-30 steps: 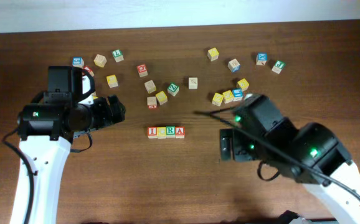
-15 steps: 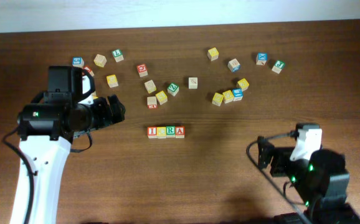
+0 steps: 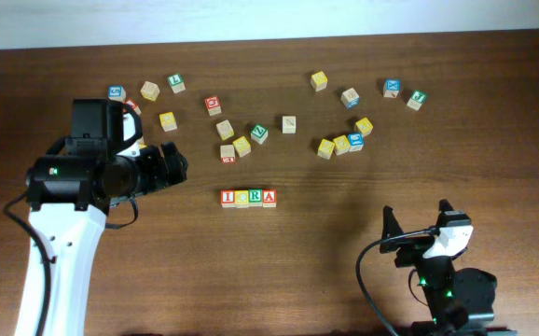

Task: Spell out ICRA

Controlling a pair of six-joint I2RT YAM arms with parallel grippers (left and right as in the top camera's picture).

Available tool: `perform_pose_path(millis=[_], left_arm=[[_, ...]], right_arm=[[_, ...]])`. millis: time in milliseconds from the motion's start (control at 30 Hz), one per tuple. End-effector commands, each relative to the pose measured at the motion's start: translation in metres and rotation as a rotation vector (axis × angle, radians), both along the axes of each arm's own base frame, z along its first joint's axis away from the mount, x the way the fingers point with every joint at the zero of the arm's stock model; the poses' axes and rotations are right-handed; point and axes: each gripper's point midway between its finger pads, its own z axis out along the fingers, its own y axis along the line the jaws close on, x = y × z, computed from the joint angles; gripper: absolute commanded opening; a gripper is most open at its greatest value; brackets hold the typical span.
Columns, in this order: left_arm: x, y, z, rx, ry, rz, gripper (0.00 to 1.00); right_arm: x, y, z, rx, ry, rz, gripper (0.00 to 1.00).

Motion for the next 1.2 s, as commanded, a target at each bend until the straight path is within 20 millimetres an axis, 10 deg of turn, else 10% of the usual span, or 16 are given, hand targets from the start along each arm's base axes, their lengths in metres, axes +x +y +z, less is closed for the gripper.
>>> perform_pose_path(millis=[0, 1167], left_arm=[[0.000, 0.003, 0.002, 0.007, -0.007, 0.008, 0.99], [0.000, 0.003, 0.002, 0.007, -0.007, 0.008, 0.99]], right_arm=[[0.004, 0.000, -0.003, -0.009, -0.043, 0.005, 0.98], [0.010, -0.005, -0.017, -0.125, -0.070, -0.019, 0.98]])
